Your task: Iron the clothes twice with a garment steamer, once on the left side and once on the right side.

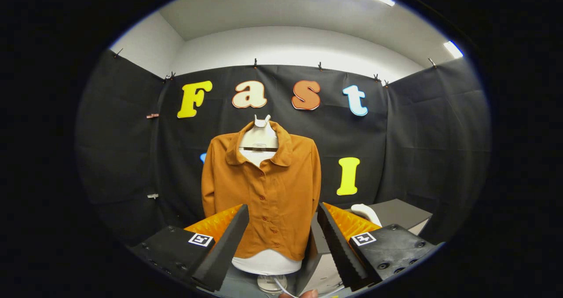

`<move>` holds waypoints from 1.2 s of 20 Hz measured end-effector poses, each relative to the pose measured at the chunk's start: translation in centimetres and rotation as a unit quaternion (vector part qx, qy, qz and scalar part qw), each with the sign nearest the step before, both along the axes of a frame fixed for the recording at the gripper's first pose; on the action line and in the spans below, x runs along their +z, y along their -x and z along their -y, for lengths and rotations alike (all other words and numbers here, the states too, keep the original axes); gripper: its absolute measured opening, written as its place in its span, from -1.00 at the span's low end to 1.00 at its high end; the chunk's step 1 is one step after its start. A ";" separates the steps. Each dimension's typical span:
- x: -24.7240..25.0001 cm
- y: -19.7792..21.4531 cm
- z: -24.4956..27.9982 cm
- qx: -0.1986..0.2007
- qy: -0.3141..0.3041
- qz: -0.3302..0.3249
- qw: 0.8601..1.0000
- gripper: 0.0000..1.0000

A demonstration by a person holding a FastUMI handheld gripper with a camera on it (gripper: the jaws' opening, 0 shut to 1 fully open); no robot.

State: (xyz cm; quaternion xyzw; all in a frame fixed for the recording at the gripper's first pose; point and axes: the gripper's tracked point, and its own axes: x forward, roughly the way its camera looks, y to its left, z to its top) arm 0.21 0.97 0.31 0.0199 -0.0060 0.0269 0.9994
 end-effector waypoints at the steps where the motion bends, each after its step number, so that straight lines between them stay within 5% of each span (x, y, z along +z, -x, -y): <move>1: 0.2 0.0 0.1 0.006 -0.008 0.002 1.000 0.96; 12: -0.3 -3.3 12.0 -0.062 -0.037 -0.036 0.997 0.95; 18: -5.2 -6.7 18.9 -0.066 -0.049 -0.122 0.989 0.96; 24: -11.8 -11.0 24.3 -0.060 -0.082 -0.231 0.968 0.96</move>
